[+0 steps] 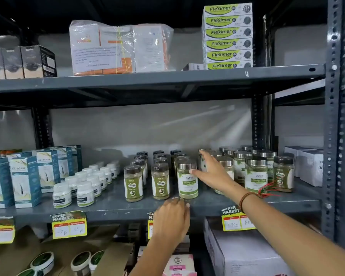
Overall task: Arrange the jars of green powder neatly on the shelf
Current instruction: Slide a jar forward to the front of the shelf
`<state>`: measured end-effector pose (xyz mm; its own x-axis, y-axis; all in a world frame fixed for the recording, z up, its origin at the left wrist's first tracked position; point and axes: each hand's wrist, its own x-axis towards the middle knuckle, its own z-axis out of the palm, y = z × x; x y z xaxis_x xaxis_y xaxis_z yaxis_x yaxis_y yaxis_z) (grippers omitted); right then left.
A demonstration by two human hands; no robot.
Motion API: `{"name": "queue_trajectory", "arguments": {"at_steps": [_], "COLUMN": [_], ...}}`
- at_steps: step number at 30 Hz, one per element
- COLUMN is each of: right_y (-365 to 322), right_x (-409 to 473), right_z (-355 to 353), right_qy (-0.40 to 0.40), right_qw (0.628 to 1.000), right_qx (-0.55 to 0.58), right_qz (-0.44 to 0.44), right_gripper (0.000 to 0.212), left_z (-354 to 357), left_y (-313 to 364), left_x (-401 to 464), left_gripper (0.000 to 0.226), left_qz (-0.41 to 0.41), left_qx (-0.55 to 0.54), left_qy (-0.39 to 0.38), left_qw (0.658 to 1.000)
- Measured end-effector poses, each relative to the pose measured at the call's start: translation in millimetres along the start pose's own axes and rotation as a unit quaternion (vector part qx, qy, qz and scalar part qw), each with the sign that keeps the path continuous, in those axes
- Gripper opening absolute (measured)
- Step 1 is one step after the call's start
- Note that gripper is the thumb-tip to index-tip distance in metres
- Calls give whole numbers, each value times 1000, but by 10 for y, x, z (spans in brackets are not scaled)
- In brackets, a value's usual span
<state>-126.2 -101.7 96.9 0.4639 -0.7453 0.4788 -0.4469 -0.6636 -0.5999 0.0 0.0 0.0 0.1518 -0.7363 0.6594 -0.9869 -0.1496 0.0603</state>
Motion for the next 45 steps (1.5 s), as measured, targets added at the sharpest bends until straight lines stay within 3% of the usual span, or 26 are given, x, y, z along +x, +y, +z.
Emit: {"name": "queue_trajectory", "arguments": {"at_steps": [6,15,20,23,30,38,45], "right_y": [172,266,191,112,49,698,1191], "right_x": [157,264,183,103,-323,-682,-837], "right_z": [224,466,397,256,-422,-1308,-1493], "right_qy": [-49,-60,-15,3,34,168,223], "right_qw": [984,956,960,955,953,949,942], "right_qx": [141,265,261,282,295,239,160], "right_qz": [93,113,97,87,53,119,193], "right_gripper": [97,67,59,65,58,51,57], "left_z": [303,385,362,332,283,306,357], "left_y": [-25,-50,-42,-28,7,20,-2], "left_x": [-15,-30,-25,-29,-14,-21,-4], "left_gripper": [42,43,42,41,40,40,45], "left_qz": [8,21,13,11,-6,-14,-14], "left_qx": [3,14,9,10,2,-4,5], "left_qy": [44,69,55,49,55,63,51], "left_qw": [999,997,998,999,998,998,999]}}
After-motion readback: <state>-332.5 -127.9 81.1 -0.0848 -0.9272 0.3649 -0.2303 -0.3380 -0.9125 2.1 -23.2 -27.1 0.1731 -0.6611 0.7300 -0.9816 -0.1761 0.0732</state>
